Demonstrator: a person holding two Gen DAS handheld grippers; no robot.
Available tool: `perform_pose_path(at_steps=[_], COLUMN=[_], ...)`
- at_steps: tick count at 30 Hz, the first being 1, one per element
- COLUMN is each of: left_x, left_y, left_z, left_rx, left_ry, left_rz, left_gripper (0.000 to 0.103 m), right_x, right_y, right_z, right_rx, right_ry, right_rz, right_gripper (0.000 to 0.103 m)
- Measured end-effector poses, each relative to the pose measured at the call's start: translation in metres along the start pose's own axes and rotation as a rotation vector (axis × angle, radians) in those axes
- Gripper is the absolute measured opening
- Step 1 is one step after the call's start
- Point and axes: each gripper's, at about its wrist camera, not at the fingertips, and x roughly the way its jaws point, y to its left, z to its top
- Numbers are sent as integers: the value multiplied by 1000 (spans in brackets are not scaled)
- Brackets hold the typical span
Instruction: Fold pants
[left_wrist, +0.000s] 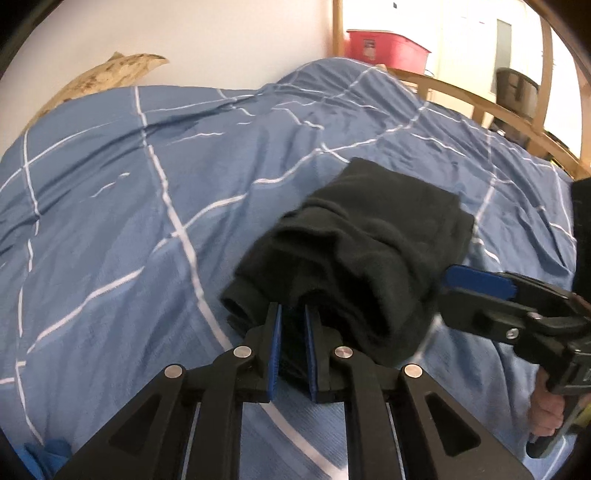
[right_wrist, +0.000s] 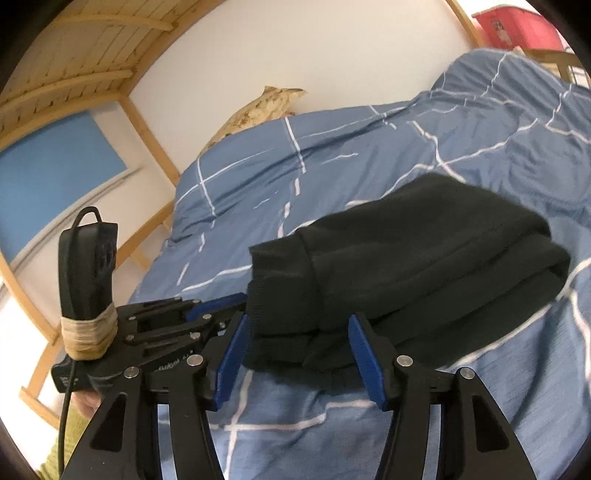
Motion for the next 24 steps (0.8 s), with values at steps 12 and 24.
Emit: perform_pose_path(at_steps=[12, 24], left_x=[7, 20], left_y=[10, 52], left_z=[7, -8], left_rx=[-138, -405], left_ry=[-52, -27], left_rz=[-23, -2], left_gripper=[4, 4], right_x=[26, 58], right_y=[-1, 18], right_z=[36, -7], right_rx=[-131, -246], right_ry=[-11, 183], right_rz=[-87, -89], right_gripper=[57, 58])
